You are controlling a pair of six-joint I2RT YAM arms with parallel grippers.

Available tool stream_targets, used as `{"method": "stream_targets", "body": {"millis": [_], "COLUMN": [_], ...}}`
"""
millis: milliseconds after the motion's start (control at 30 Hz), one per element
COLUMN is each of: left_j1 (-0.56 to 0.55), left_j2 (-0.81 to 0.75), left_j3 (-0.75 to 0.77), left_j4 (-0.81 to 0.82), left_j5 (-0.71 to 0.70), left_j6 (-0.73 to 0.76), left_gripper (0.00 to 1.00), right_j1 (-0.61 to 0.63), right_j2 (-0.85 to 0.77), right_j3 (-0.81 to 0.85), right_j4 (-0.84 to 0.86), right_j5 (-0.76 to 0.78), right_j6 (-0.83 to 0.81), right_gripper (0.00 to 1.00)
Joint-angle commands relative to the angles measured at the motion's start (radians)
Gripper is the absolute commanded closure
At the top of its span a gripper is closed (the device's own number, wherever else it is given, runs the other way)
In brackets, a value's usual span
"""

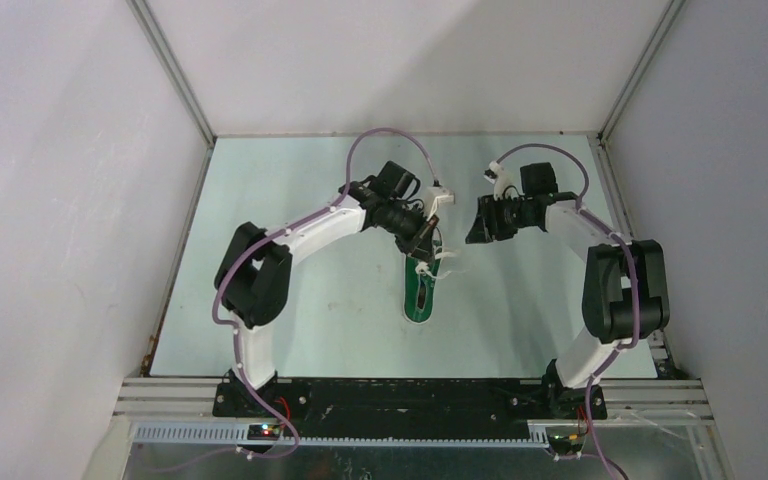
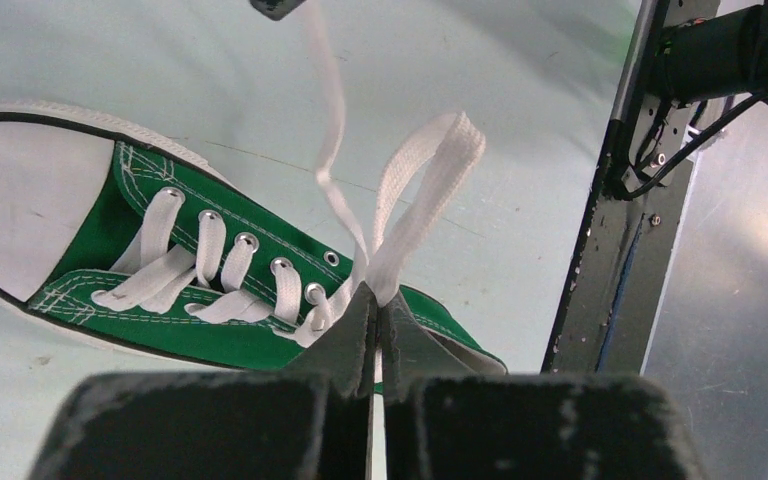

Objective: Tie the shoes
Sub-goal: Wrap the shoelace around the shoelace.

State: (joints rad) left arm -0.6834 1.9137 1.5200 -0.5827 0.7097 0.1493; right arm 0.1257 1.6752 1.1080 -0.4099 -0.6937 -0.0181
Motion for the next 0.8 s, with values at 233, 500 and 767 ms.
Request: {"method": "stream_targets", "body": {"millis": [233, 500, 767], "left_j1": [0.066, 0.093, 0.099], "left_j2": [0.047, 0.060, 0.056], "left_j3": [-0.005, -0.048, -0.081], "left_j4": [0.099, 0.242, 0.266], "left_j5": [0.166, 0.181, 0.224], "left_j6": [-0.072, -0.247, -0.251], "left_gripper": [0.95, 0.85, 0.82], "right_j1": [-0.018, 0.033, 0.058], "right_j2": [-0.085, -0.038, 0.061], "right_j3": [0.102, 0.094, 0.151], "right_j4": [-0.171, -0.194, -0.105], "right_j5": [-0.203, -0.186, -0.283], "right_j6": [-0.193, -0.260, -0.112], "right_gripper": [0.39, 0.38, 0.35]}}
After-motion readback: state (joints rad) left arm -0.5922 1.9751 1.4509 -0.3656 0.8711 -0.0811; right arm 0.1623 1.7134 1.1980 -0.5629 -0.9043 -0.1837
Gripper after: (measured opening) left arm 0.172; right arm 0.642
